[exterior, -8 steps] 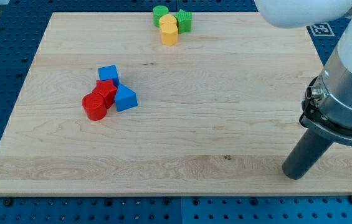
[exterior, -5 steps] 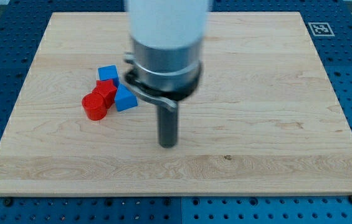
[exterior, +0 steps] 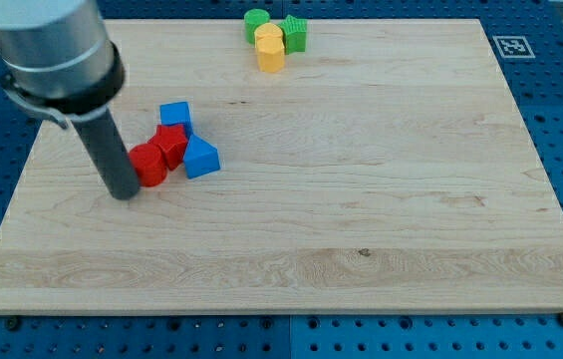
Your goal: Slide the red star to the top right corner of the board
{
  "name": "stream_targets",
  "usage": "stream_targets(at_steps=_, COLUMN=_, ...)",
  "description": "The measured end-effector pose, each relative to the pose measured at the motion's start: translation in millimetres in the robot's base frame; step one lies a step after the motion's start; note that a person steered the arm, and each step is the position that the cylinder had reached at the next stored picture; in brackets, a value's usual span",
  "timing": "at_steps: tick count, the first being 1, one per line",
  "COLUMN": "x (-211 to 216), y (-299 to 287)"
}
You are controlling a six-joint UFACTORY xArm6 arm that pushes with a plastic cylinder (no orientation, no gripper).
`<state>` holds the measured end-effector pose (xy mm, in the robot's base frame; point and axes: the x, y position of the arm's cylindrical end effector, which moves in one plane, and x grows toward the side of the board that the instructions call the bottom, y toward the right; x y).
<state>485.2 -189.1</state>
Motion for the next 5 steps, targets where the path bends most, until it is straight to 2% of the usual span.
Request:
stream_targets(at_steps=2, x=-36.1, y=-5.8)
stream_targets(at_steps=3, x=-44.8, y=21.3)
stream_targets(at_steps=5, x=-36.4, y=138.2)
